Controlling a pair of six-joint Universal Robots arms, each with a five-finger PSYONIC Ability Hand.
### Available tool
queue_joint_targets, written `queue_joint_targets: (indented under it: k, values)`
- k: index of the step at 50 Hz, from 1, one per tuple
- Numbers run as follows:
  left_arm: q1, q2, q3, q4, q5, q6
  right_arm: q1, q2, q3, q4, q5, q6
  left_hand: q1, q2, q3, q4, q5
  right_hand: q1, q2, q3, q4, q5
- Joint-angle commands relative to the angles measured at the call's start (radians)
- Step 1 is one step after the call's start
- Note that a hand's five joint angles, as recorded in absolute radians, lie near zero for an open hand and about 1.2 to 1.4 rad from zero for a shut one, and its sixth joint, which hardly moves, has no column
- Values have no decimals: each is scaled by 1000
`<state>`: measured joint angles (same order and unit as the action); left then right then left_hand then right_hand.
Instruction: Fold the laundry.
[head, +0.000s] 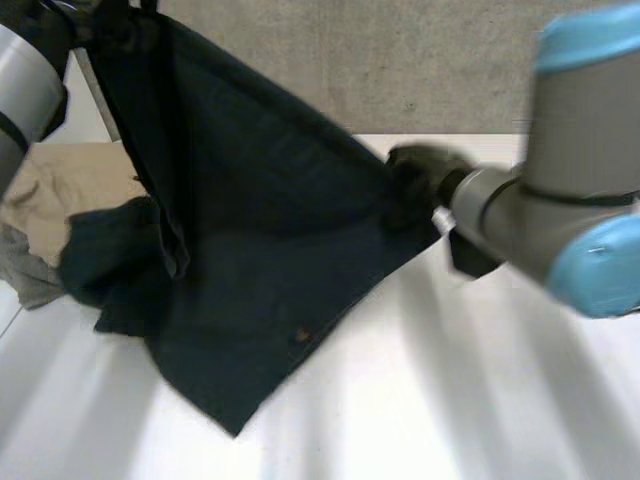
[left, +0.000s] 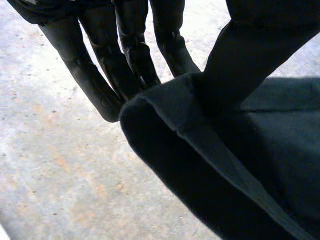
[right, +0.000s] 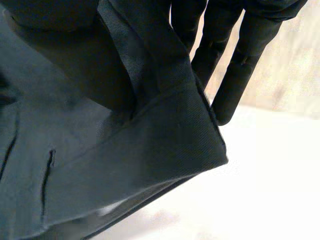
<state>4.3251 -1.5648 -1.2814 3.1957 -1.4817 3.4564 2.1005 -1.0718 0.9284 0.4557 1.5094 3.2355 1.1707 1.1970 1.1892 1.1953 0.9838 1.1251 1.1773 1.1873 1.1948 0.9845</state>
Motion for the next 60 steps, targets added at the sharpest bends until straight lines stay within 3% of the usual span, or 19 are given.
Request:
queue_joint_targets:
  k: [1,8,15,25,32,37,44,50,51,52,53,54,60]
  values:
    - [48,109,5,-103,14,-52,-50,-316,72,-103,-20,-370,226,199,207,201,238,271,219,209,201,237]
    - [107,230,7,-224,34,-154,-82,-433,18,30,-66,-425,226,199,207,201,238,271,219,209,201,237]
    - [188,328,40,-250,50,-235,-82,-503,-75,144,-94,-436,226,199,207,201,238,271,219,209,201,237]
    - [283,305,214,-247,50,-382,-117,-537,-192,149,-72,-425,226,199,207,201,238,271,219,209,201,237]
    - [268,142,287,-168,35,-459,-114,-444,-175,130,-58,-362,226,199,207,201,238,271,219,209,201,237]
    - [190,-23,310,-109,-12,-436,-114,-344,-117,41,-12,-342,226,199,207,201,238,271,219,209,201,237]
    - [122,-326,330,9,-58,-355,-97,-162,4,-241,74,-356,226,199,207,201,238,271,219,209,201,237]
    - [82,-601,413,176,-57,-281,-77,17,63,-614,165,-387,226,199,207,201,238,271,219,209,201,237]
    - [79,-632,425,193,-51,-270,-73,39,60,-653,176,-397,185,159,167,161,198,271,219,209,201,237]
    - [76,-656,438,205,-45,-258,-70,56,53,-687,183,-411,-22,-48,-40,-46,-9,271,219,209,201,237]
    - [73,-679,451,214,-34,-249,-66,76,47,-712,189,-430,-323,-349,-341,-348,-311,-72,-124,-134,-142,-106]
    - [64,-710,473,213,-17,-226,-60,110,34,-724,199,-481,-996,-1022,-1015,-1021,-984,-936,-988,-998,-1006,-970]
    - [35,-718,464,184,-35,-145,-50,141,15,-672,221,-586,-996,-1022,-1015,-1021,-984,-951,-1003,-1013,-1020,-984]
